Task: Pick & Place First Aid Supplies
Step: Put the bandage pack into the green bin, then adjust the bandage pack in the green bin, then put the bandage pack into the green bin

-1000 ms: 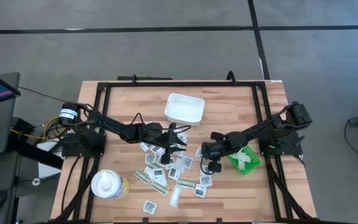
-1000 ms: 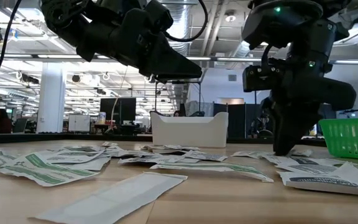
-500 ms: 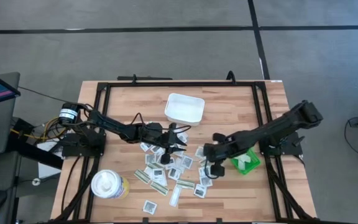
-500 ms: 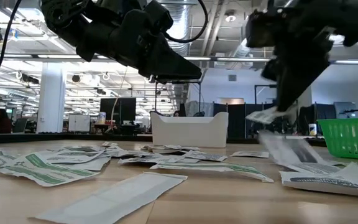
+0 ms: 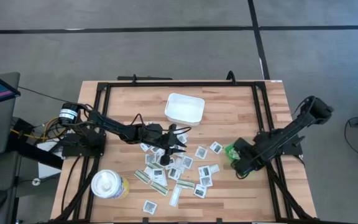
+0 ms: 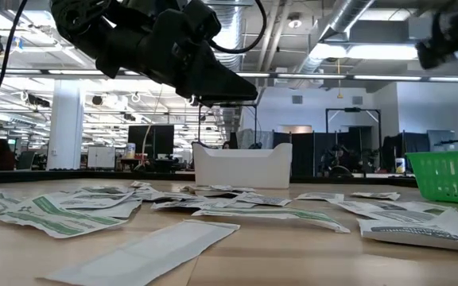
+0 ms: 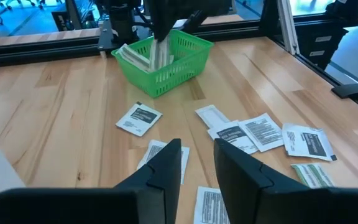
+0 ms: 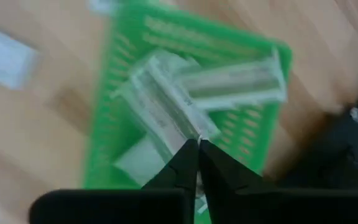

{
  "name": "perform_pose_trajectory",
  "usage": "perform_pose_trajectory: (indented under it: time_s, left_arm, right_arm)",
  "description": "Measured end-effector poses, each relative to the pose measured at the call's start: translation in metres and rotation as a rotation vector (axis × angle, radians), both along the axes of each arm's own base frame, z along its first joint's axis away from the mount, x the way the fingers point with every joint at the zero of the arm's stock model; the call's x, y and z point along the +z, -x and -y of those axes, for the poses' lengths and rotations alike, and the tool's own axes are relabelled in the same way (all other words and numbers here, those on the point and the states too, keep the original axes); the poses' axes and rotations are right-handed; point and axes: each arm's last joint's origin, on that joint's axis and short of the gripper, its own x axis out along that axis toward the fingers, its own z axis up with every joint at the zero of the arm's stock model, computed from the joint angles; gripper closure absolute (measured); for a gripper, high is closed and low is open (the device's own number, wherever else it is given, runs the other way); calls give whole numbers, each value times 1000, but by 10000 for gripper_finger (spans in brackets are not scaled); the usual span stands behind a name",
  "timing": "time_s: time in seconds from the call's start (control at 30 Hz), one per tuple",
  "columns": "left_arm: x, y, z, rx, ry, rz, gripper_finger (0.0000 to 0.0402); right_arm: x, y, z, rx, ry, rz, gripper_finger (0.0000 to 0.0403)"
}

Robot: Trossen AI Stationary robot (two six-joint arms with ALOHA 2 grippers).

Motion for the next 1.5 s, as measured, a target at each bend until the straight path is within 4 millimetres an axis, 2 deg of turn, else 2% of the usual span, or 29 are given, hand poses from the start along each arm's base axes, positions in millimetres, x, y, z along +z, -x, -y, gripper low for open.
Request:
perform_pose_trajectory:
  time_s: [0.13,0.27,0.37,0.53,0.6,0.7,0.9,1.03,1.17,1.3,1.5]
  left_arm:
    - [0,0,0,1,0,1,305]
    - [0,0,-2,9,0,4,305]
    - [0,0,-3,12,-2,5,305]
    - [1,0,-3,12,-2,8,305]
    - [1,0,-3,12,-3,8,305]
    - [1,0,-3,12,-2,8,305]
    - [1,0,-2,8,0,7,305]
    - [1,0,-2,9,0,7,305]
    - [1,0,-2,8,-1,8,305]
    - [1,0,-2,8,-2,8,305]
    - [1,0,-2,8,-2,13,305]
  right_arm:
    - [-18,10,9,-72,34,-48,347]
    - [-21,9,15,-133,20,-67,316]
    - [-15,2,15,-158,-11,-44,303]
    - [7,-15,10,-90,-61,27,295]
    - [14,-19,9,-40,-21,74,295]
    - [14,-21,13,-12,59,103,298]
    - [-16,-20,22,-51,82,23,309]
    - [-38,-16,26,-91,3,-68,312]
    - [-43,-15,25,-71,-30,-86,313]
    - [-34,-23,22,24,-79,-14,313]
    - [-2,-38,12,95,-135,98,313]
